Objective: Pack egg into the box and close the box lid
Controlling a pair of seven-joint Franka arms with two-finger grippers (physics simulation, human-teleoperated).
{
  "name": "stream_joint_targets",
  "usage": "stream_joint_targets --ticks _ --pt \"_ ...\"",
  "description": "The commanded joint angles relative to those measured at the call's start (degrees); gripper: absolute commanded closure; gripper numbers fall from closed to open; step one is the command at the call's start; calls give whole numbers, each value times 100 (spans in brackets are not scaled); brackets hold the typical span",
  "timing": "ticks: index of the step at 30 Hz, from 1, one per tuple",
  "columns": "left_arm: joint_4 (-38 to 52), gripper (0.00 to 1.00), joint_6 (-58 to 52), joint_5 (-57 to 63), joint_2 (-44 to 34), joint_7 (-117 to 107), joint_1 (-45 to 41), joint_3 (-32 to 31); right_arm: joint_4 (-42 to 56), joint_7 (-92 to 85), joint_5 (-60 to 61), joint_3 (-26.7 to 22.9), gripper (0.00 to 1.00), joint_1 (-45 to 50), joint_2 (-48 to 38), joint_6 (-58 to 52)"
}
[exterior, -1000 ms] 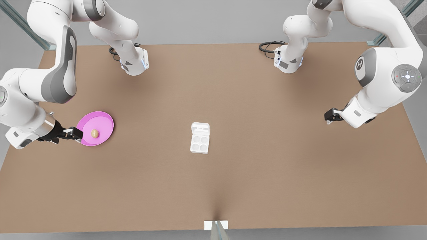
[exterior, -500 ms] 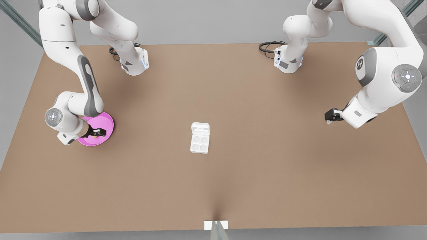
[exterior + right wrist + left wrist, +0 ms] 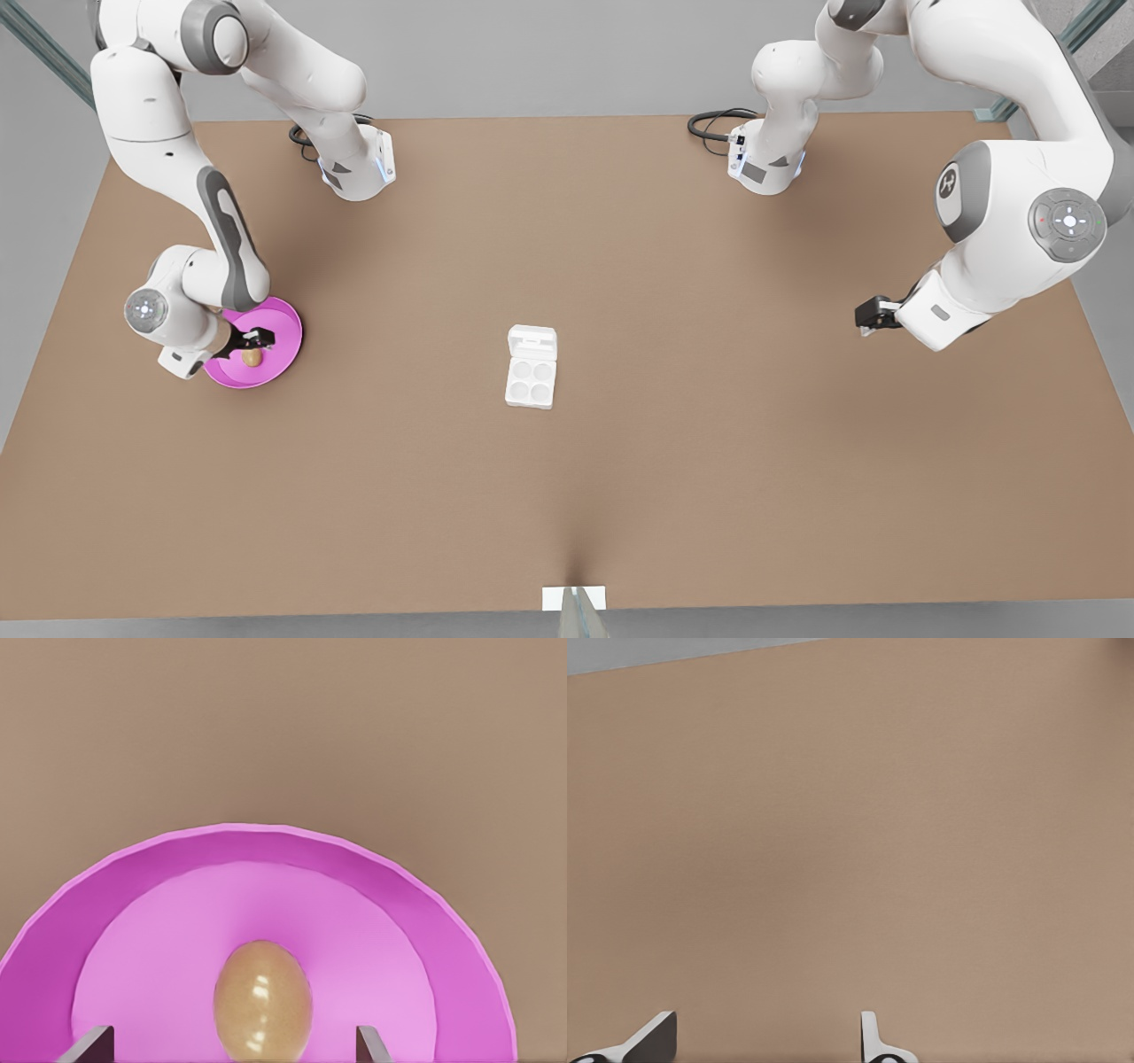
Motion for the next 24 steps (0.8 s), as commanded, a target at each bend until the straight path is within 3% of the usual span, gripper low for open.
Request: stream_joint_targets --ticks 1,12,13,14,16,24 --pt "0 0 0 6 8 0 1 0 0 0 3 0 0 -6 49 0" --pt "0 0 -35 -3 0 -9 -25 -35 97 0 -5 -9 0 -58 383 0" --pt "0 0 -35 -3 0 -9 -25 -35 106 0 -5 0 5 -58 374 0" --pt "0 0 -35 -3 0 -9 -25 -35 106 9 -5 -9 16 -58 374 -9" --pt "0 0 -35 6 0 0 -25 -35 105 9 -5 0 25 -58 374 -9" --pt "-18 0 -62 -21 0 -9 -16 -18 88 9 -5 -9 32 -58 374 -18"
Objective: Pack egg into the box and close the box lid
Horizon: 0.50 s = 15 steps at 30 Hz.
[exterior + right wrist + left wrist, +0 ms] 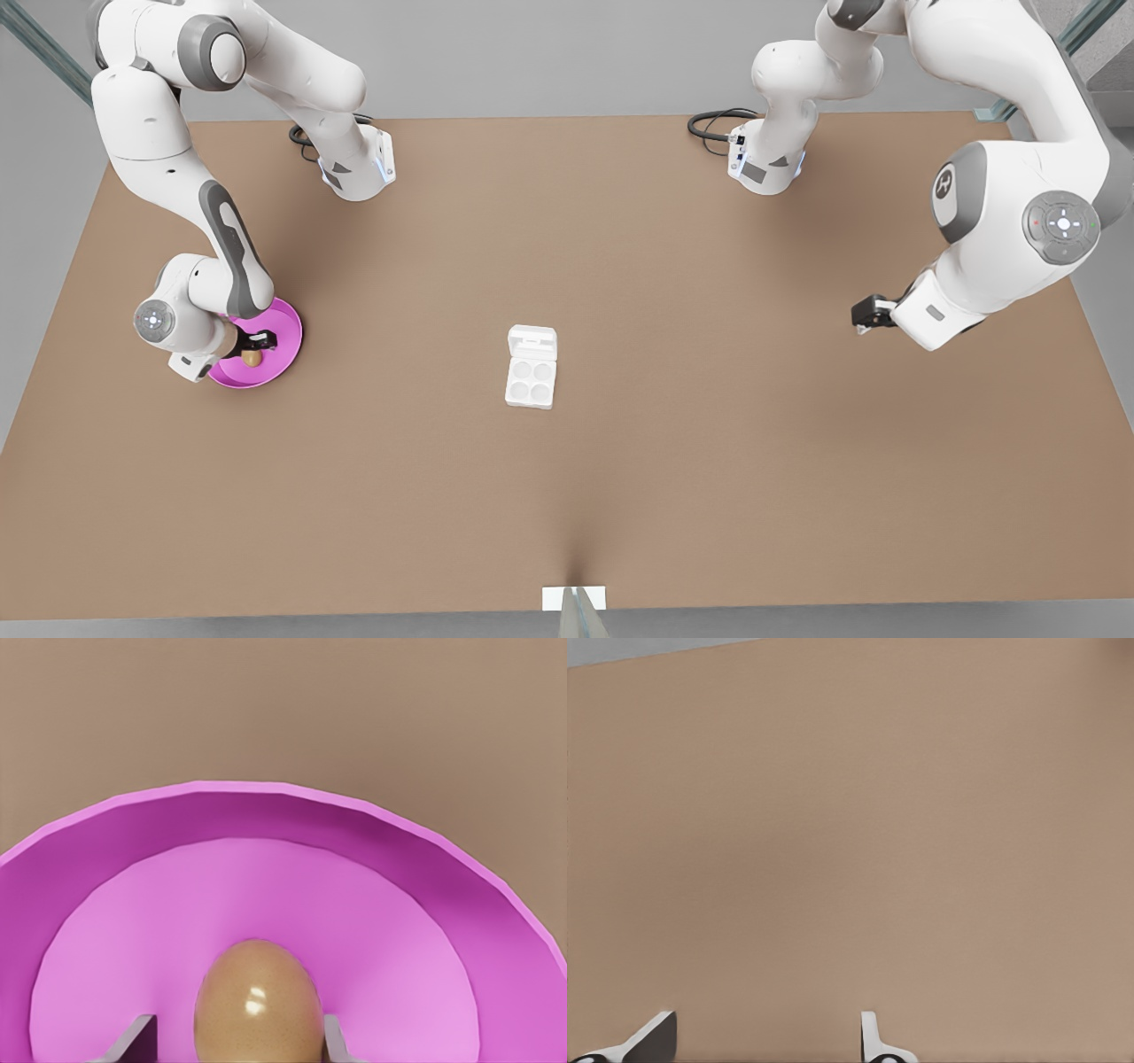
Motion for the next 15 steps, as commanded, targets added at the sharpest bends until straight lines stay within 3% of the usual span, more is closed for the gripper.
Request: stream_joint_targets --ticks 1,15 --pt "4 0 0 14 -4 4 -10 0 0 0 0 5 32 -2 0 0" --pt "4 0 -79 -3 -22 13 -10 -18 70 8 0 -3 40 7 9 -9"
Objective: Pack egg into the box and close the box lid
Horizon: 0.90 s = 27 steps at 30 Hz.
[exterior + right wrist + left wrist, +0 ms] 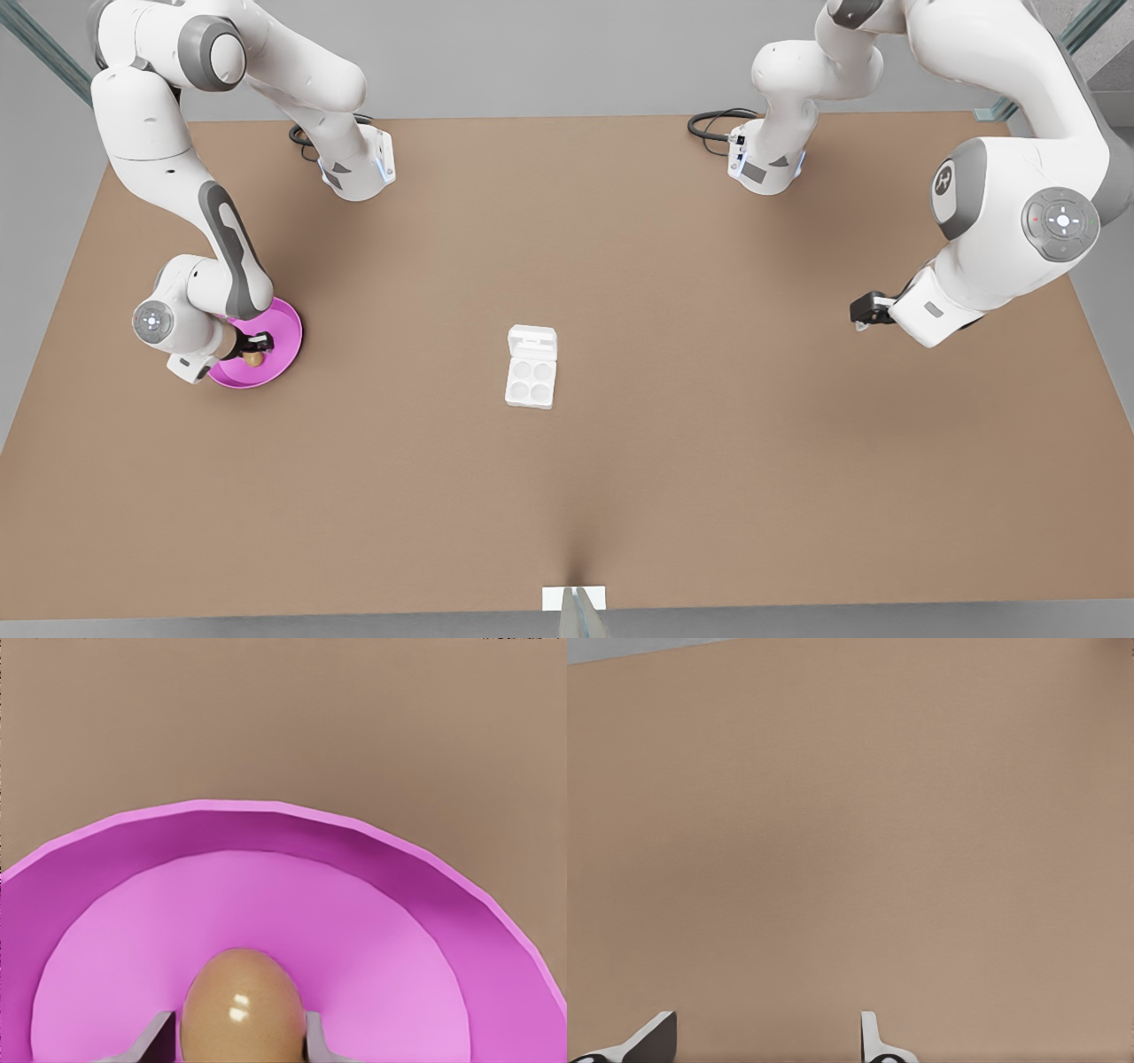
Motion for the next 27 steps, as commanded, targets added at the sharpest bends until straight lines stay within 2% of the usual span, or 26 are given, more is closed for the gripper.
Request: stream_joint_targets --ticks 1,27 --pt "0 0 0 -5 0 0 0 0 9 0 -2 -2 40 -10 0 0" --pt "-9 0 -17 -32 -9 -9 -8 -9 88 0 7 6 44 -1 53 0"
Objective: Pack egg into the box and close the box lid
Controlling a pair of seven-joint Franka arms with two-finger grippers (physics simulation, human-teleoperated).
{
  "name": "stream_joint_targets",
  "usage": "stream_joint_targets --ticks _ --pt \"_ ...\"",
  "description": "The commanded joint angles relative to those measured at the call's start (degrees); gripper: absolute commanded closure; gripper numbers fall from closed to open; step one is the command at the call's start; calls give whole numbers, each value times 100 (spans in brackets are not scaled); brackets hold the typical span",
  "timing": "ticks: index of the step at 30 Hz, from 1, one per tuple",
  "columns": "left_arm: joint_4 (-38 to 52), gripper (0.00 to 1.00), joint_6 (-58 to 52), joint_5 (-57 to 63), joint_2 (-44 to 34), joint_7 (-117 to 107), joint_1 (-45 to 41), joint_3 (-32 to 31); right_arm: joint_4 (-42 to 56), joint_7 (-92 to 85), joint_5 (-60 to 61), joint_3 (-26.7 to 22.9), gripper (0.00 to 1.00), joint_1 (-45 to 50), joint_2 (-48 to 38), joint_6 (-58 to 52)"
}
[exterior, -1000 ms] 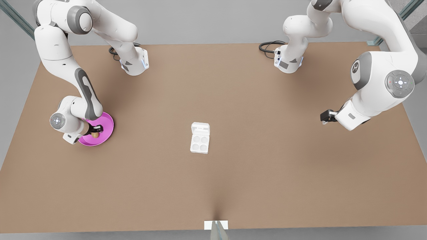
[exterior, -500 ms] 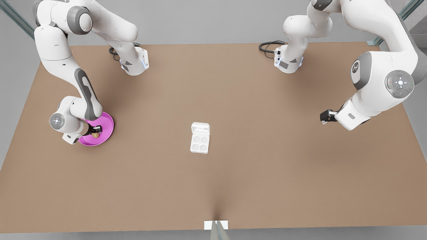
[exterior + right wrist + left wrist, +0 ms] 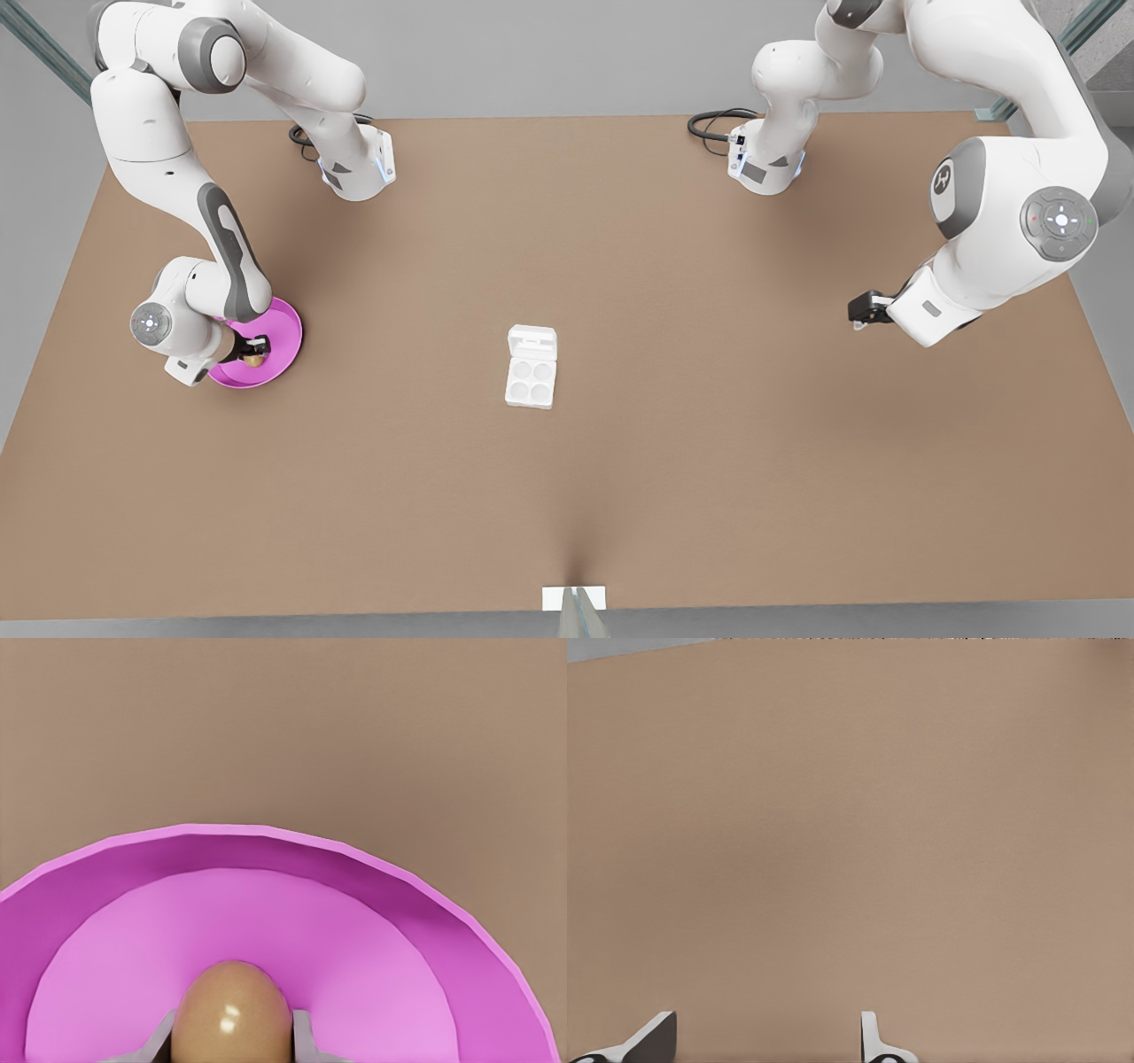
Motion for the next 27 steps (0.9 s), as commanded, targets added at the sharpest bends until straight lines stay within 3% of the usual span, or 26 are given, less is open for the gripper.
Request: stream_joint_targets --ticks 1,12,16,22,23,25,27 --pt "0 0 9 0 0 0 0 0 1 0 -3 0 44 0 0 0" --pt "9 0 -44 -9 -9 -9 -79 0 10 0 6 0 45 0 26 0" --pt "9 0 -44 -9 -9 -18 -79 0 -96 18 6 9 45 35 -492 -316" --pt "18 0 -44 -9 -1 -18 -79 0 264 9 85 44 44 272 -492 -632" --pt "9 0 -35 0 0 -18 -79 0 931 26 111 44 33 448 -440 -1361" --pt "9 0 -44 0 8 -18 -79 0 1784 88 173 44 0 1458 -273 -1635" --pt "9 0 -44 0 8 -18 -79 0 2786 474 507 35 0 2636 290 -1644"
